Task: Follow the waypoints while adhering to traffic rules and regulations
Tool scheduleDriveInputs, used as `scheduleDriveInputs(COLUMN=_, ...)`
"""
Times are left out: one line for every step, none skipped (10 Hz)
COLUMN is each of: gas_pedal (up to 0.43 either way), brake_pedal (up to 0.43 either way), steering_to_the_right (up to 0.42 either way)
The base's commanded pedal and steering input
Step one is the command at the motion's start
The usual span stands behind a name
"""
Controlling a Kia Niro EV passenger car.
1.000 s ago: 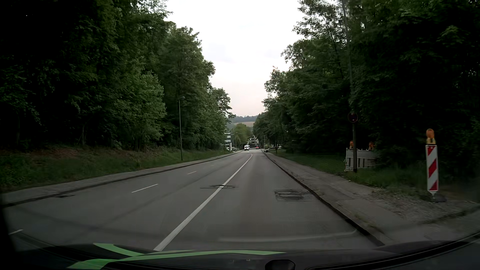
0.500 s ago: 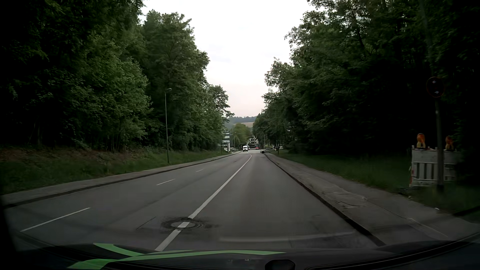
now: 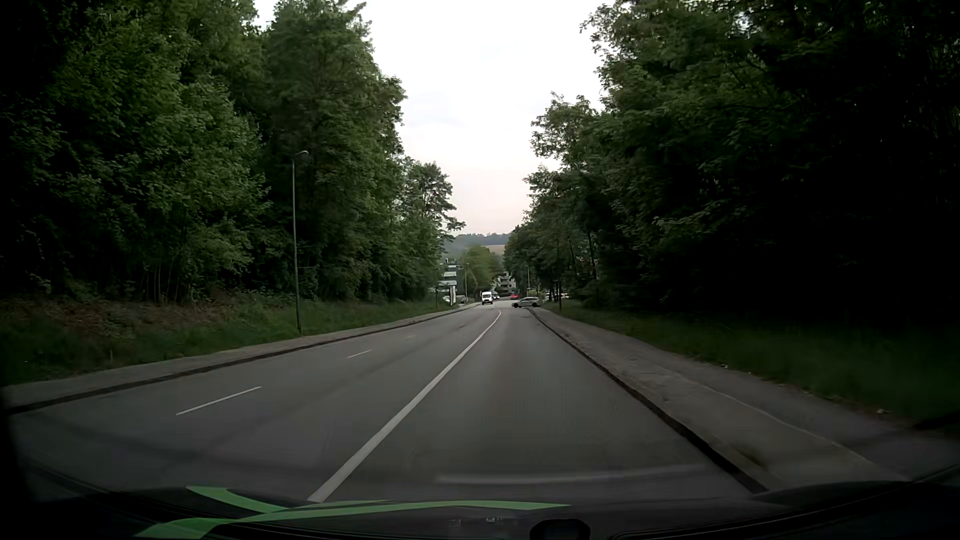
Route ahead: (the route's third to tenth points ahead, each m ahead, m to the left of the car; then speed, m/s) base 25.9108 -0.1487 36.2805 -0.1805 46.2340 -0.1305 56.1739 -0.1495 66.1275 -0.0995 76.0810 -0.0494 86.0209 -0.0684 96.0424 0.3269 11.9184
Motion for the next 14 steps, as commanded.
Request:
scheduleDriveInputs(gas_pedal=0.0, brake_pedal=0.146, steering_to_the_right=0.0)
scheduleDriveInputs(gas_pedal=0.0, brake_pedal=0.146, steering_to_the_right=-0.001)
scheduleDriveInputs(gas_pedal=0.0, brake_pedal=0.146, steering_to_the_right=-0.001)
scheduleDriveInputs(gas_pedal=0.0, brake_pedal=0.146, steering_to_the_right=-0.001)
scheduleDriveInputs(gas_pedal=0.0, brake_pedal=0.146, steering_to_the_right=-0.001)
scheduleDriveInputs(gas_pedal=0.0, brake_pedal=0.146, steering_to_the_right=-0.001)
scheduleDriveInputs(gas_pedal=0.0, brake_pedal=0.146, steering_to_the_right=-0.001)
scheduleDriveInputs(gas_pedal=0.0, brake_pedal=0.146, steering_to_the_right=-0.001)
scheduleDriveInputs(gas_pedal=0.0, brake_pedal=0.122, steering_to_the_right=-0.001)
scheduleDriveInputs(gas_pedal=0.0, brake_pedal=0.079, steering_to_the_right=-0.001)
scheduleDriveInputs(gas_pedal=0.0, brake_pedal=0.055, steering_to_the_right=-0.001)
scheduleDriveInputs(gas_pedal=0.0, brake_pedal=0.037, steering_to_the_right=-0.001)
scheduleDriveInputs(gas_pedal=0.0, brake_pedal=0.018, steering_to_the_right=-0.001)
scheduleDriveInputs(gas_pedal=0.0, brake_pedal=0.0, steering_to_the_right=-0.001)
